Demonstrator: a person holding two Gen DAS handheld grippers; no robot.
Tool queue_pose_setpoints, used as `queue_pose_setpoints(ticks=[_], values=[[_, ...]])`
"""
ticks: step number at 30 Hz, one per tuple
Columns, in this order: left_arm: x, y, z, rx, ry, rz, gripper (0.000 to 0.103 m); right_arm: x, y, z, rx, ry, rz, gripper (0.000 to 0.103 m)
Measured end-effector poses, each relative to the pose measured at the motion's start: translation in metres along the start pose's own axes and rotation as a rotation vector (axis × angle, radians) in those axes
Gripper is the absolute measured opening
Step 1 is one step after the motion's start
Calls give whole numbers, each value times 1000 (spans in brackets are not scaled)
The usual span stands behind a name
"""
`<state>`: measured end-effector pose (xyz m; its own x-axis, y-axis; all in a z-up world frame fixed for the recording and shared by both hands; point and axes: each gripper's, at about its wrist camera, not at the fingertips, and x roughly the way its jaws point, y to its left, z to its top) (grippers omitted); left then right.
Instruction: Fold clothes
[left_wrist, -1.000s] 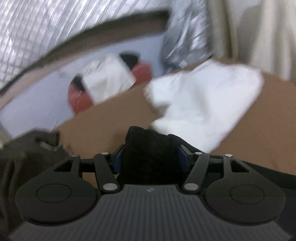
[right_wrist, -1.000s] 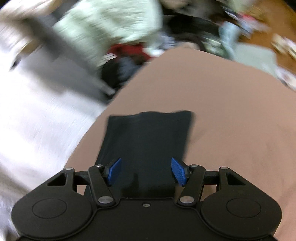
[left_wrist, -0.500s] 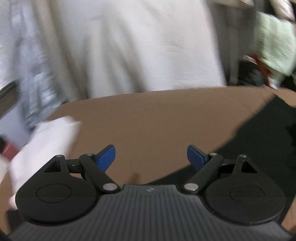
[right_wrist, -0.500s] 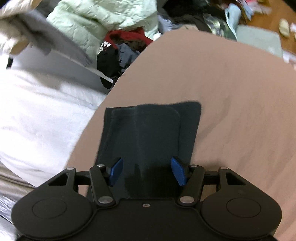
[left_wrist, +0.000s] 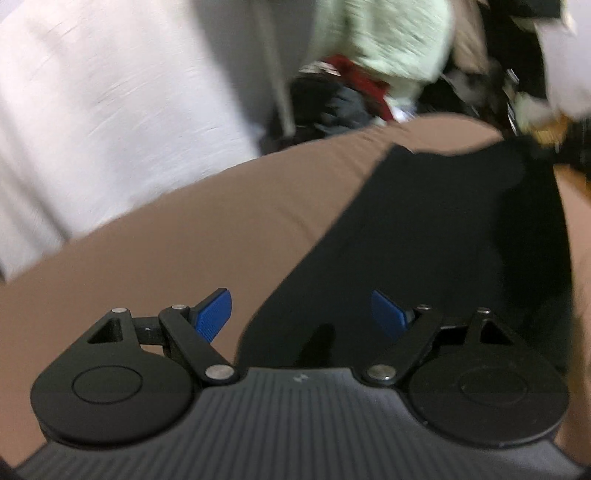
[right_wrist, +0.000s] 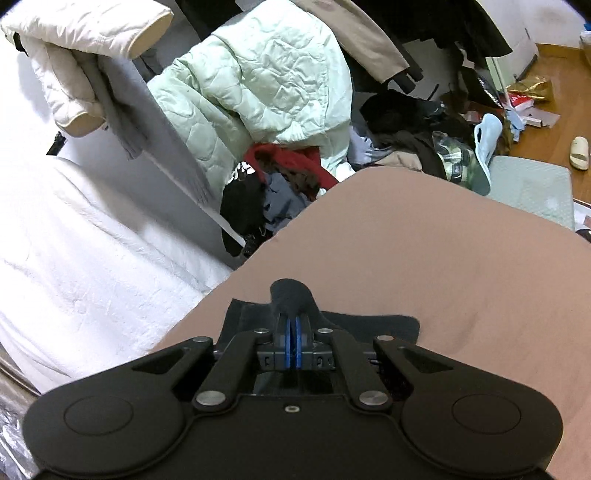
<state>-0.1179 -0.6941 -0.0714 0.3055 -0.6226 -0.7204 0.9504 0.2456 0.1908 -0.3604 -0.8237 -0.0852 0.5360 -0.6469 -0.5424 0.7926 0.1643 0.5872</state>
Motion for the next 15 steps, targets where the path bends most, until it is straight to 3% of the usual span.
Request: queue_pose_setpoints(ticks=[4,6,7,8,10,12,14,15], values=[[47,-20,9,59,82,-15,80,3,-17,2,85,44,38,6],[65,-24,7,57,125,-28,47,3,-31,0,172,63,98,8],[70,-25,6,48,151,-27,22,5,-38,0,215,72,127,10],[73,-27,5,41,174,-23,16,6,-43,-1,251,82,151,11],[69,-30,9,45,190,4,9,4,-47,-3,276,97,140,14],[63,-35,13,58,192,32,7,-1,-46,-3,259,95,50,28],[54,-30,22,33,158,40,7,-7,-45,-2,242,79,-29,36],[48,-25,27,11,139,41,6,-9,-47,0,251,71,-29,37]])
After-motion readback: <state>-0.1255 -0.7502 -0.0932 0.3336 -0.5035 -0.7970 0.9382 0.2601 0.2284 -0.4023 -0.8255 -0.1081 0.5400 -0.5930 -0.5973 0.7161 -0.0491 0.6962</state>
